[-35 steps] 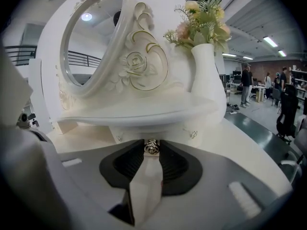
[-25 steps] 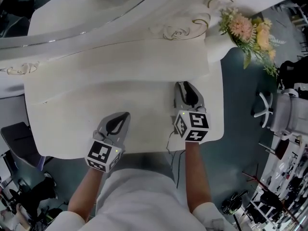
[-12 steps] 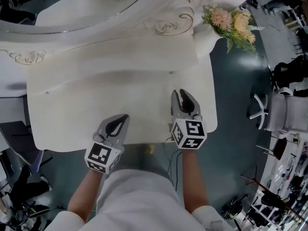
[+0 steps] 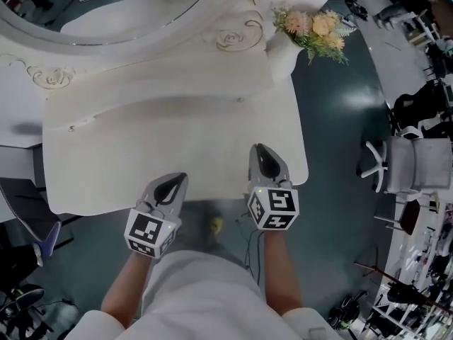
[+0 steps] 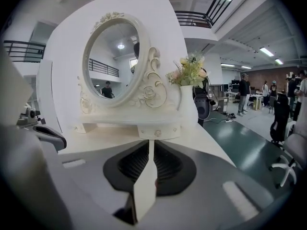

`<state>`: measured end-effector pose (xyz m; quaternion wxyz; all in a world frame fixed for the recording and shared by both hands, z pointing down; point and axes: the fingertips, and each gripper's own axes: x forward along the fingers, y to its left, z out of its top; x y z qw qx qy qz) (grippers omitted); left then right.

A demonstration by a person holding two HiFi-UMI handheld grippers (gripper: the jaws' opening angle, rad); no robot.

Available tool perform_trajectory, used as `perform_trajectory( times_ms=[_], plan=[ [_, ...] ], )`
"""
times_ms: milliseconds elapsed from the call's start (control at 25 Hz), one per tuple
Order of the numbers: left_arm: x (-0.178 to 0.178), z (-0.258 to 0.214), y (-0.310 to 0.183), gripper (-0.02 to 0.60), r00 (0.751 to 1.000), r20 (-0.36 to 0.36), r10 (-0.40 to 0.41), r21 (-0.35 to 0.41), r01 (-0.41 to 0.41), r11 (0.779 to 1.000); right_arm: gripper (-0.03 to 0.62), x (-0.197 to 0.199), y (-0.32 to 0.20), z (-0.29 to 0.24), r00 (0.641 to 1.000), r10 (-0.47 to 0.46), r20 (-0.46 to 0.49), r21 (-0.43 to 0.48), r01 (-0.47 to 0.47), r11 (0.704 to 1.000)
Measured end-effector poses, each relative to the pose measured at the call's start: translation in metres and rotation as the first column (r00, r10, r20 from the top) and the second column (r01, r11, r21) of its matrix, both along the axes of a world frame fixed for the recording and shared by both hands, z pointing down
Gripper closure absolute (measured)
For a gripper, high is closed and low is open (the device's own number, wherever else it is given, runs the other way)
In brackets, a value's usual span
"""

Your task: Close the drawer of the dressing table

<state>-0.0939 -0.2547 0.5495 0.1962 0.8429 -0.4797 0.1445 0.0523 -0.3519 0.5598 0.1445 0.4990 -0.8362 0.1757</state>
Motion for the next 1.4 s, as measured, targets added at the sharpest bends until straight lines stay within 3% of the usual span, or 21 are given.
perform_trajectory(
  times_ms=[240,960,1400],
  plan=[
    [0.009,-0.015,0.033,0.583,1.000,0.015,-0.007,0.039,0.006,0.999,0.592,0.011,0.044,-0.013,1.000,-0.017,0.013,0.016,0.016,1.000],
    [0.007,-0.092,0.115,0.583,0.995,0.037,-0.093,0.207,0.083,0.975,0.592,0.055,0.176,-0.067,0.999,0.009,0.038,0.077,-0.012,0.997],
    [0.000,-0.119,0.137,0.583,0.990,0.047,-0.131,0.279,0.113,0.954,0.592,0.082,0.210,-0.101,0.999,0.028,0.024,0.155,-0.032,0.987]
  ],
)
